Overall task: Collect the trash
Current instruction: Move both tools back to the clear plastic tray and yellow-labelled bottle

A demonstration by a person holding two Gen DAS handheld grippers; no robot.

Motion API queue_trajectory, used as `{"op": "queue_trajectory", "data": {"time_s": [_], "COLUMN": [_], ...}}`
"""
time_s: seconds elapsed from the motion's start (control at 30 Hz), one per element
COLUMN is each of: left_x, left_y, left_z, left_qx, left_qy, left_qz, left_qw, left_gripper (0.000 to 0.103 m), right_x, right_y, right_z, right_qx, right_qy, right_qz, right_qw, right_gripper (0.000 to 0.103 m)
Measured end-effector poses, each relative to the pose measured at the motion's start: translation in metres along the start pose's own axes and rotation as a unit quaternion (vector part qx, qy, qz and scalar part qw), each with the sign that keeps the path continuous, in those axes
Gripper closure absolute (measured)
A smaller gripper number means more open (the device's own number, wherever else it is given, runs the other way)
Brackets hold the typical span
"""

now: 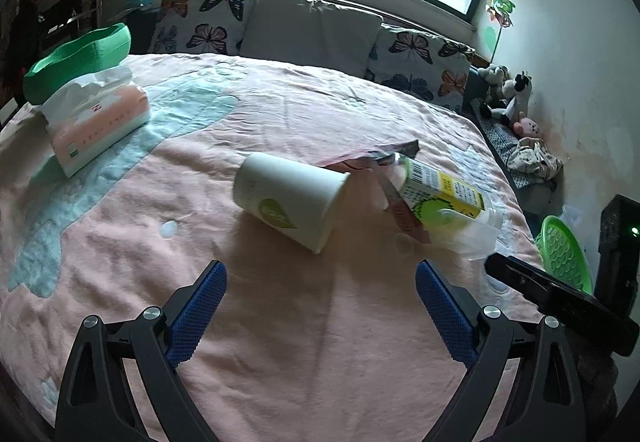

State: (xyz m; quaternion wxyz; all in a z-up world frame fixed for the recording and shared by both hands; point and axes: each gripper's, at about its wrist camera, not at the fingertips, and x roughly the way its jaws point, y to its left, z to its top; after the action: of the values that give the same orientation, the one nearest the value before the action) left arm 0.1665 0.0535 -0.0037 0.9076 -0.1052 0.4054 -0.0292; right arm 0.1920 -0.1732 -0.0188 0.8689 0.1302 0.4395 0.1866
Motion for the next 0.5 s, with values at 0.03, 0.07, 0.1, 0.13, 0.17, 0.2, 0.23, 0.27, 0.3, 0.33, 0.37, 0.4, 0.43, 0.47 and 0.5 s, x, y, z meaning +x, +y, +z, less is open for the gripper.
{"op": "queue_trajectory", "data": {"time_s": [0.03,0.07,0.1,0.13,0.17,0.2,0.23,0.27,0.3,0.33,0.37,0.4,0.43,0.47,0.5], "left_x": [0.0,0.0,0.0,0.0,0.0,-0.001,0.0,-0.001,-0.001,-0.001,-0.001,-0.001,-0.002,-0.002,-0.002], "left_y": [0.003,0.006,0.008,0.011,0.014,0.016,0.018,0.02,0.022,0.024,0.026,0.028,0.03,0.031,0.033], "left_z": [0.0,0.0,0.0,0.0,-0.001,-0.001,0.0,0.0,0.0,0.0,0.0,-0.001,-0.001,-0.002,-0.002], "left_qx": [-0.002,-0.005,-0.007,-0.008,-0.009,-0.011,-0.012,-0.014,-0.017,-0.018,-0.021,-0.022,-0.023,-0.024,-0.026], "left_qy": [0.0,0.001,0.001,0.002,0.002,0.002,0.002,0.002,0.001,0.001,0.001,0.001,0.001,0.001,0.001], "left_qz": [0.0,-0.002,-0.003,-0.003,-0.003,-0.004,-0.005,-0.005,-0.006,-0.007,-0.008,-0.008,-0.008,-0.008,-0.009], "left_qw": [1.0,1.0,1.0,1.0,0.9999,0.9999,0.9999,0.9999,0.9998,0.9998,0.9998,0.9997,0.9997,0.9997,0.9996], "left_gripper": [0.011,0.011,0.011,0.011,0.011,0.011,0.011,0.011,0.011,0.011,0.011,0.011,0.011,0.011,0.011], "right_x": [0.004,0.007,0.01,0.013,0.014,0.017,0.018,0.021,0.024,0.027,0.03,0.031,0.034,0.036,0.037], "right_y": [0.003,0.004,0.006,0.007,0.007,0.007,0.007,0.006,0.006,0.005,0.006,0.007,0.008,0.008,0.008], "right_z": [0.002,0.003,0.005,0.007,0.008,0.01,0.011,0.013,0.015,0.016,0.017,0.017,0.018,0.018,0.019], "right_qx": [0.004,0.007,0.013,0.018,0.022,0.029,0.034,0.041,0.048,0.058,0.062,0.063,0.064,0.067,0.071], "right_qy": [0.003,0.005,0.007,0.007,0.008,0.008,0.008,0.009,0.012,0.016,0.017,0.017,0.018,0.02,0.021], "right_qz": [-0.005,-0.007,-0.011,-0.014,-0.017,-0.025,-0.029,-0.032,-0.033,-0.032,-0.035,-0.041,-0.047,-0.049,-0.05], "right_qw": [1.0,1.0,1.0,1.0,1.0,0.999,0.999,0.999,0.998,0.998,0.997,0.997,0.997,0.996,0.996], "right_gripper": [0.022,0.022,0.022,0.022,0.022,0.022,0.022,0.022,0.022,0.022,0.022,0.022,0.022,0.02,0.02]}}
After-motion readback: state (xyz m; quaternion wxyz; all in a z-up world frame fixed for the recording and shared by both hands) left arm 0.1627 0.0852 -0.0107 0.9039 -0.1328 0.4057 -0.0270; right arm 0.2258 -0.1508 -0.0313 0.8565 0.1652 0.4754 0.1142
